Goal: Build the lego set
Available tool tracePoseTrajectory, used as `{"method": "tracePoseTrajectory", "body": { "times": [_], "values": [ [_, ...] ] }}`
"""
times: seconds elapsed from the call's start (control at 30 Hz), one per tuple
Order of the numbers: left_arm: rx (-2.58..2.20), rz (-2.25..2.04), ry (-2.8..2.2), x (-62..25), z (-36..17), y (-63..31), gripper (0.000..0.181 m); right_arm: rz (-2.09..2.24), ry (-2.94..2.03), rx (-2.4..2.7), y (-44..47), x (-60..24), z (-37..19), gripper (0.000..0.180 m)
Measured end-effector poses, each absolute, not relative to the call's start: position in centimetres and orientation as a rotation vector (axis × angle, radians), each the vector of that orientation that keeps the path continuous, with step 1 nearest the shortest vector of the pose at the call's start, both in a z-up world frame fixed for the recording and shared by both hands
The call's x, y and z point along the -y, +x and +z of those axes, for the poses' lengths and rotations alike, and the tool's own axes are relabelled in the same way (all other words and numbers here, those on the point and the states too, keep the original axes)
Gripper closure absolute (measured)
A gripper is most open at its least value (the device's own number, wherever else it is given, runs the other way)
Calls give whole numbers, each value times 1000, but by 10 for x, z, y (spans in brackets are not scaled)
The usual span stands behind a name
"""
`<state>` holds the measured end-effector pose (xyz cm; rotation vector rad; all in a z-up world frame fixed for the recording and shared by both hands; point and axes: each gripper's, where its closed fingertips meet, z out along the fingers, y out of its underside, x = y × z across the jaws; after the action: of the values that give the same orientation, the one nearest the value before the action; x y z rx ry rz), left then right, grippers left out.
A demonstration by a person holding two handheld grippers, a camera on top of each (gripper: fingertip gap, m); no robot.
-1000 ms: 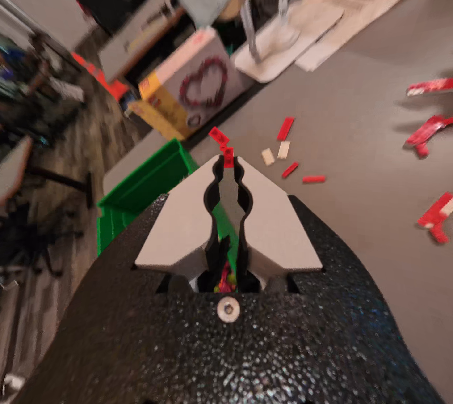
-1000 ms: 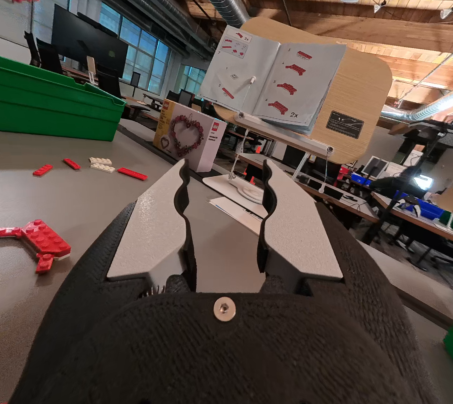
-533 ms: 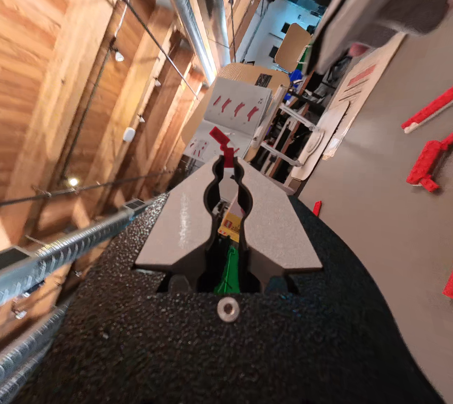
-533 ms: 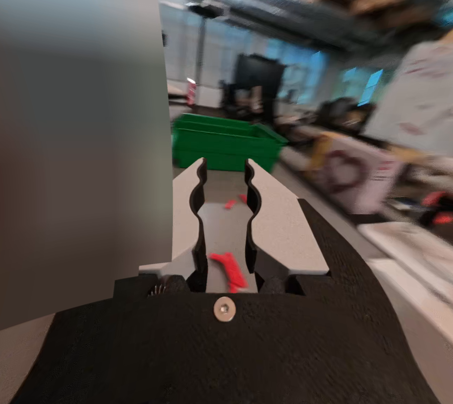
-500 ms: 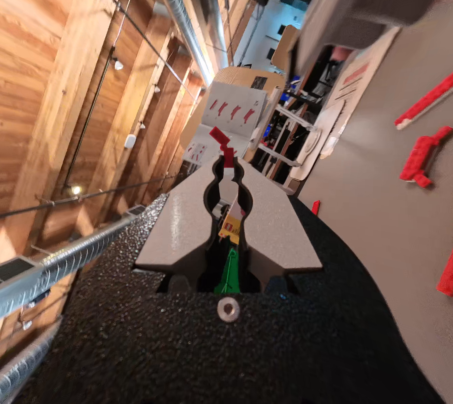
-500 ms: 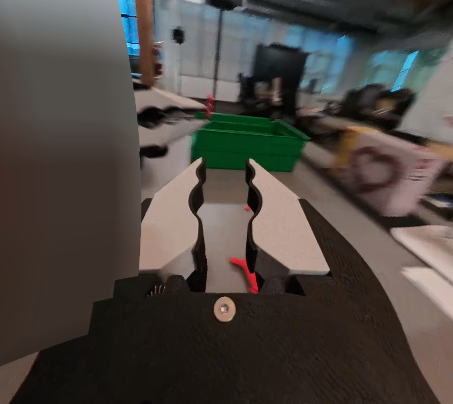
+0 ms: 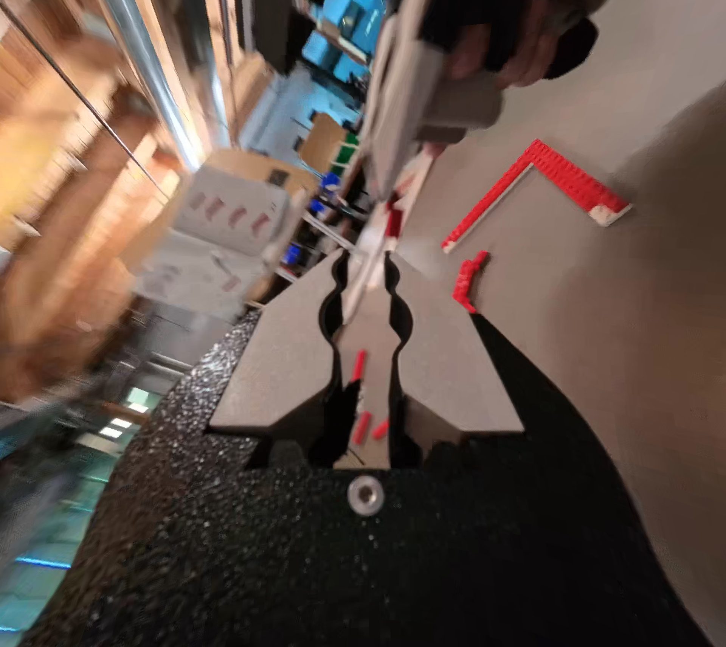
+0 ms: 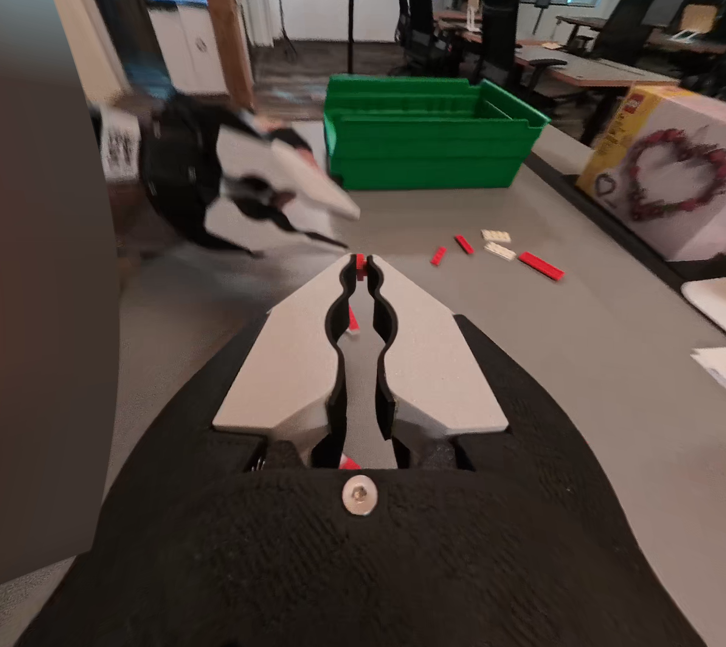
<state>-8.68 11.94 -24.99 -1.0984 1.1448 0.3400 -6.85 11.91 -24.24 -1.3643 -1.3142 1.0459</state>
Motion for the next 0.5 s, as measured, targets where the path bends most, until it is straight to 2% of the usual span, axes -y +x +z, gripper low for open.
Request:
{"method": "tracePoseTrajectory", "body": {
  "times": [0.07, 0.17, 0.37, 0.5],
  "values": [
    [-1050, 98, -1269, -117, -257, -103, 154, 894, -1326, 1416, -61, -116, -262, 177],
    [-848, -242, -1509, -112, -275, -124, 149, 683, -1227, 1624, -59, -100, -299, 177],
    [-792, -361, -1831, -98, -328, -138, 143, 178, -808, 1861, -78, -86, -336, 177],
    [-830, -393, -1939, -94, -347, -136, 135, 48, -614, 1948, -86, -83, -350, 177]
  ]
}}
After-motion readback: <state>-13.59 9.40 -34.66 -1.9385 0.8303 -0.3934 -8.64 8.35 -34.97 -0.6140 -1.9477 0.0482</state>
